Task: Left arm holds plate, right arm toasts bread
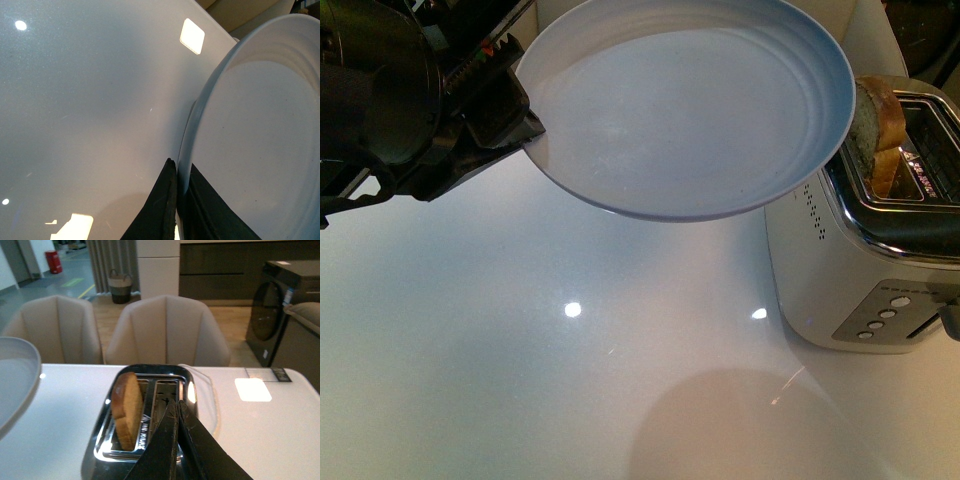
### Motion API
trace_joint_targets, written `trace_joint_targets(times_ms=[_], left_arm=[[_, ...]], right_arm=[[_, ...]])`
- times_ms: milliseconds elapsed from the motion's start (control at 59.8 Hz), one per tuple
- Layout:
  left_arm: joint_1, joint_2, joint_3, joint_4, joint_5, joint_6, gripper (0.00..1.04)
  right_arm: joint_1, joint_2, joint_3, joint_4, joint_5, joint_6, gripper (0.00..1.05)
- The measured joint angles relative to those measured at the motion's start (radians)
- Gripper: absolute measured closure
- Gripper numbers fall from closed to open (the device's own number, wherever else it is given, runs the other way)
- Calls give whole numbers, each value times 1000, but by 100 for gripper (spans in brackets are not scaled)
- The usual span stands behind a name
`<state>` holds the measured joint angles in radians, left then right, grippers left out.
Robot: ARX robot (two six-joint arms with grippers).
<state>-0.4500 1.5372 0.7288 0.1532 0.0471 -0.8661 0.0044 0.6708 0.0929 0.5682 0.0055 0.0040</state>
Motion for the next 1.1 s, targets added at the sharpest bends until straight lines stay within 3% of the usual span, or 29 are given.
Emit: trace_joint_targets(times_ms=[1104], left_arm=[[0,0,0,0,1,0,102]], right_arm=[[-1,-450,-75,-346,-5,-1,103]])
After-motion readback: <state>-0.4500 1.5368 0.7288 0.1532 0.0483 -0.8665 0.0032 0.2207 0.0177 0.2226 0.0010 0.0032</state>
